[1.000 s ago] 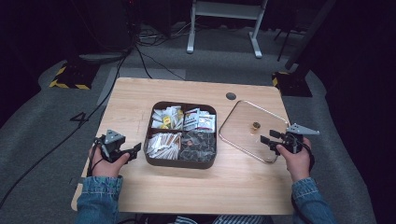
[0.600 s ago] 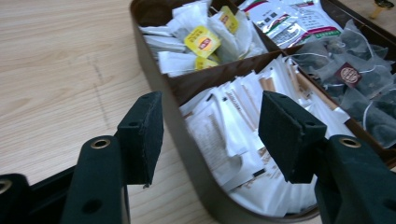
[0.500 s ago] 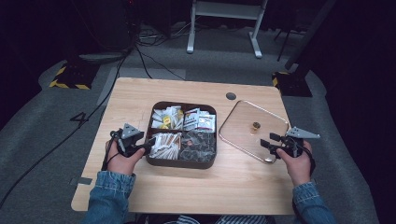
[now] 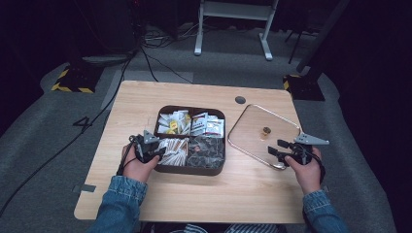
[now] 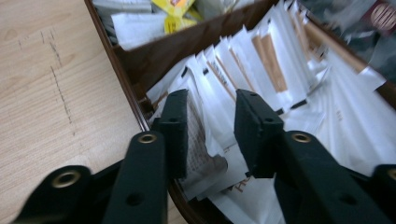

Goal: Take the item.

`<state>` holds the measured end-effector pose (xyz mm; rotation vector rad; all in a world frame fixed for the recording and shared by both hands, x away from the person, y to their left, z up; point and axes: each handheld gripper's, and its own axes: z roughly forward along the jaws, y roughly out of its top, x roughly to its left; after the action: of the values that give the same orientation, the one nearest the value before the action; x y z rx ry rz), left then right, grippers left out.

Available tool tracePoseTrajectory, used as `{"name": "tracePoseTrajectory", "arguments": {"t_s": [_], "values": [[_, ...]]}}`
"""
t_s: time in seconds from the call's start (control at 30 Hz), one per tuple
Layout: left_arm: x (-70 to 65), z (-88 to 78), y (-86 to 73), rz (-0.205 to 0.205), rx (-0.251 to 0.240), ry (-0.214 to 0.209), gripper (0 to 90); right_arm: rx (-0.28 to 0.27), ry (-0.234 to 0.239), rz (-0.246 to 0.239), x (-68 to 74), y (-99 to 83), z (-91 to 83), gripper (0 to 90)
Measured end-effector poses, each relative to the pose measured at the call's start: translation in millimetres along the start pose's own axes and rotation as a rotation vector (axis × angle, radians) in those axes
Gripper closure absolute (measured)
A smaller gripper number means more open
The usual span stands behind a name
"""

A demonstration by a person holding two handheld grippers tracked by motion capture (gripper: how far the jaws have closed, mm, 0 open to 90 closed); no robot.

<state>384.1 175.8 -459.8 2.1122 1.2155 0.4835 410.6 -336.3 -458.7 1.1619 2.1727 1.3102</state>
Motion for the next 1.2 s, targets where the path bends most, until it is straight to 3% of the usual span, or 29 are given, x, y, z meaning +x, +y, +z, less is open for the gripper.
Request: {"name": "tracePoseTrajectory", "arguments": {"t_s": [0.03,0.13,0.2,0.3,0.4,0.6,0.67,0.9,0.93,1.03,1.2], "values": [[-0.1,1.6,-0.1,0.008,0.014,0.015,69.9,-0.001,0.001,0.001,0.3,0.2,0.3,39.0],[1.7,2.2,-0.1,0.017,0.020,0.028,83.1,-0.004,0.008,-0.009,1.2,0.8,1.1,39.0],[3.4,2.2,-0.4,0.009,0.024,0.009,87.1,-0.004,0.009,-0.009,1.0,0.6,1.2,39.0],[4.4,2.4,-0.4,0.015,0.022,0.007,89.7,-0.005,0.009,-0.005,0.7,0.3,1.3,39.0],[6.5,1.1,-1.1,-0.014,0.011,-0.010,89.9,-0.003,0.008,0.002,0.3,-0.3,1.2,39.0],[12.1,-6.7,-1.6,-0.066,-0.051,-0.074,90.0,-0.003,0.004,0.003,-1.7,-1.4,1.0,39.1],[16.1,-13.3,-2.0,-0.103,-0.098,-0.123,90.0,-0.005,0.008,0.010,-1.8,-1.3,0.7,39.1],[23.9,-31.0,-2.9,-0.154,-0.182,-0.199,90.0,-0.011,0.014,0.010,-2.5,0.0,1.3,39.0],[23.9,-31.0,-2.9,-0.154,-0.182,-0.199,90.0,-0.011,0.014,0.010,-2.5,0.0,1.3,39.0],[25.7,-39.0,-4.0,-0.179,-0.225,-0.250,90.0,-0.013,0.020,0.009,-1.6,2.1,3.3,39.0],[22.6,-47.9,-3.8,-0.167,-0.254,-0.282,90.0,-0.015,0.027,0.002,0.0,4.2,6.1,39.0]]}}
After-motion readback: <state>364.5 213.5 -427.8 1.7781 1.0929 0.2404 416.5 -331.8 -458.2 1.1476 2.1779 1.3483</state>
